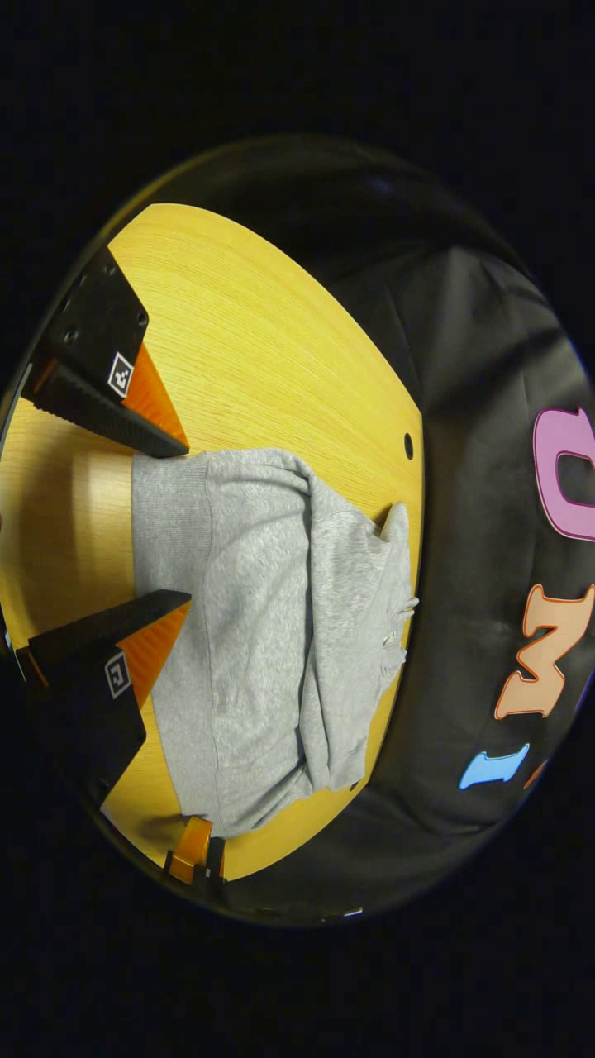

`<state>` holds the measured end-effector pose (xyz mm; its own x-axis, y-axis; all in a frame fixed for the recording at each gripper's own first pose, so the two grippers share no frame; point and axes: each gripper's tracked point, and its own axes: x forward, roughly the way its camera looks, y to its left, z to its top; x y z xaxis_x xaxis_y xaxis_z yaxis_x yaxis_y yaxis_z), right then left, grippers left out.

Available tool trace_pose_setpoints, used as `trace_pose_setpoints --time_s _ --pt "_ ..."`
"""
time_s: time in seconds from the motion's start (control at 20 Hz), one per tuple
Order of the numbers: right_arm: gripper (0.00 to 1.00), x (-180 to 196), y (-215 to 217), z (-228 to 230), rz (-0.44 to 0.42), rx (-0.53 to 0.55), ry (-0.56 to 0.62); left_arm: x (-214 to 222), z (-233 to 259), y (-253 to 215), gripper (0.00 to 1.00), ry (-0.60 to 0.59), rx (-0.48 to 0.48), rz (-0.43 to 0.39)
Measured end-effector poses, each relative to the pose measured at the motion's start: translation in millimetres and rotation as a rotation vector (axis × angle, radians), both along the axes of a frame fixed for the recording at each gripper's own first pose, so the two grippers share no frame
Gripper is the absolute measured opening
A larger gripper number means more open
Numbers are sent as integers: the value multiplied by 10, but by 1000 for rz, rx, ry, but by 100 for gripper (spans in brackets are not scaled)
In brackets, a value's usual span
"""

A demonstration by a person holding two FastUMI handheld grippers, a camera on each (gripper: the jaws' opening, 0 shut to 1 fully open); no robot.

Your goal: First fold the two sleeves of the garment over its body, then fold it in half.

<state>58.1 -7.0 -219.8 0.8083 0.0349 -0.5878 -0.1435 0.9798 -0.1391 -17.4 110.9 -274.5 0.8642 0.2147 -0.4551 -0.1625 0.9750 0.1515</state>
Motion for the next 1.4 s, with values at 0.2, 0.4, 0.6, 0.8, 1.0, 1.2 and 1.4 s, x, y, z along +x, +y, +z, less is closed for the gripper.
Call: trace_pose_setpoints --time_s 0.2,0.4,0.6,0.8,1.0,1.2,1.4 --pt "75 -14 -12 24 -27 16 -12 -2 -32 18 94 14 17 -6" --pt "45 -27 130 -22 13 44 -4 72 -57 -61 80 -2 0 -9" --pt "12 -25 155 -35 15 69 29 137 -80 -229 34 -16 -31 -41" --pt "7 -46 161 -29 8 112 57 143 -83 -264 1 1 -60 -45" --pt "3 -41 168 -5 22 105 64 145 -73 -267 0 20 -44 -48" --pt "3 -43 199 99 19 124 52 145 -16 -283 0 35 -49 -26" --pt "3 51 289 354 17 199 13 228 286 -324 0 -23 -50 -33"
